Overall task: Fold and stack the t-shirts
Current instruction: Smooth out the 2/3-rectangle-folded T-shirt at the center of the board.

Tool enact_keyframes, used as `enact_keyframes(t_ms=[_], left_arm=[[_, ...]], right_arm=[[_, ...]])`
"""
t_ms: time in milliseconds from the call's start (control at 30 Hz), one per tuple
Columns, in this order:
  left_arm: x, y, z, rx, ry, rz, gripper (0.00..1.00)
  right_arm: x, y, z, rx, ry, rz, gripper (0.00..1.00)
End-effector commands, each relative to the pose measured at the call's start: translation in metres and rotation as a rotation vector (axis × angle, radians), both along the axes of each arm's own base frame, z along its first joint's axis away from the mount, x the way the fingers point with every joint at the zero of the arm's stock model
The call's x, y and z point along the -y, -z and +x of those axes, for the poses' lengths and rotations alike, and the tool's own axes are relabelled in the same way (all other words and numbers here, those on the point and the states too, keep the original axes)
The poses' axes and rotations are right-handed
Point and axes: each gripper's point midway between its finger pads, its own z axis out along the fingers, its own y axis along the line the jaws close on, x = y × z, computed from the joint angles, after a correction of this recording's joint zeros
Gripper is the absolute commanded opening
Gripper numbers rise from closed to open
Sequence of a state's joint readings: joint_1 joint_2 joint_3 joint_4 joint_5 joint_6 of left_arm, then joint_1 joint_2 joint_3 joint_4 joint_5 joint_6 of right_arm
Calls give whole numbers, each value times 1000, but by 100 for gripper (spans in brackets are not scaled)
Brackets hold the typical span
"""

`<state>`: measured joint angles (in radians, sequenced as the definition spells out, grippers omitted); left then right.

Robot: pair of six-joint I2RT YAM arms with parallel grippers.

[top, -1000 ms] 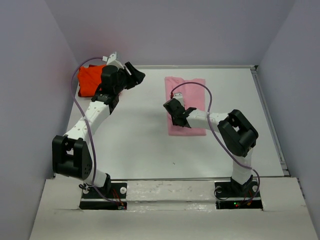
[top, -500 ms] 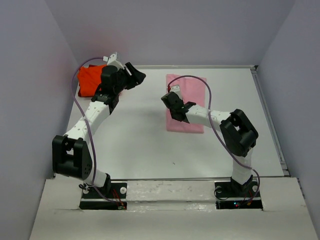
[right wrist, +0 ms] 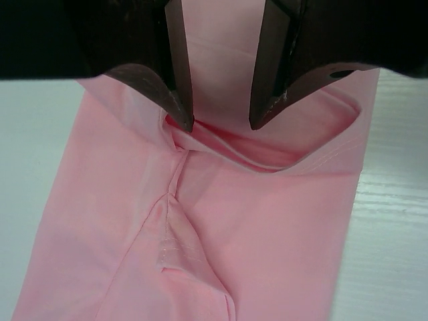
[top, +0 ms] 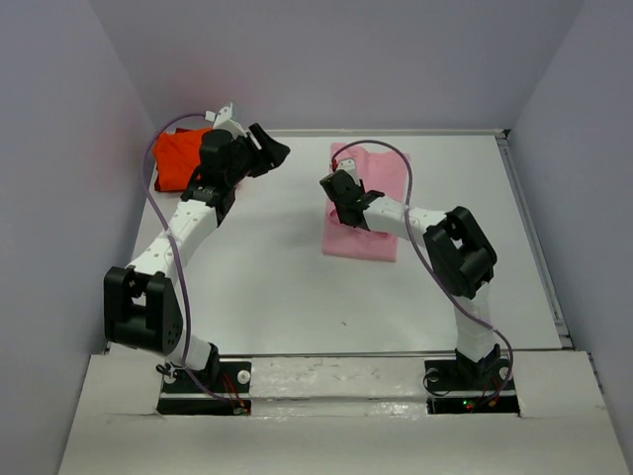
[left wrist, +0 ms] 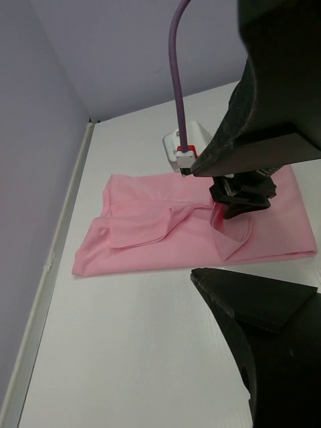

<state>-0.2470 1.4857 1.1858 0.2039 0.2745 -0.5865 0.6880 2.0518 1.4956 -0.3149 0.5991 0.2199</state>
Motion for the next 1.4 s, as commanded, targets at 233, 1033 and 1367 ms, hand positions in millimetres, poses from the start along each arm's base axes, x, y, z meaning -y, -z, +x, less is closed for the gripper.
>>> enact_keyframes(t_ms=[233, 1033, 1367], left_arm=[[7, -8, 0, 38, 39, -20, 66], [8, -4, 0, 26, 45, -23, 66], [9, -3, 1, 24, 47, -22, 66]], right_arm=[[4, -23, 19, 47, 14, 16, 47], [26, 11, -32, -71, -56, 5, 48], [13, 10, -35, -90, -110, 60, 49]])
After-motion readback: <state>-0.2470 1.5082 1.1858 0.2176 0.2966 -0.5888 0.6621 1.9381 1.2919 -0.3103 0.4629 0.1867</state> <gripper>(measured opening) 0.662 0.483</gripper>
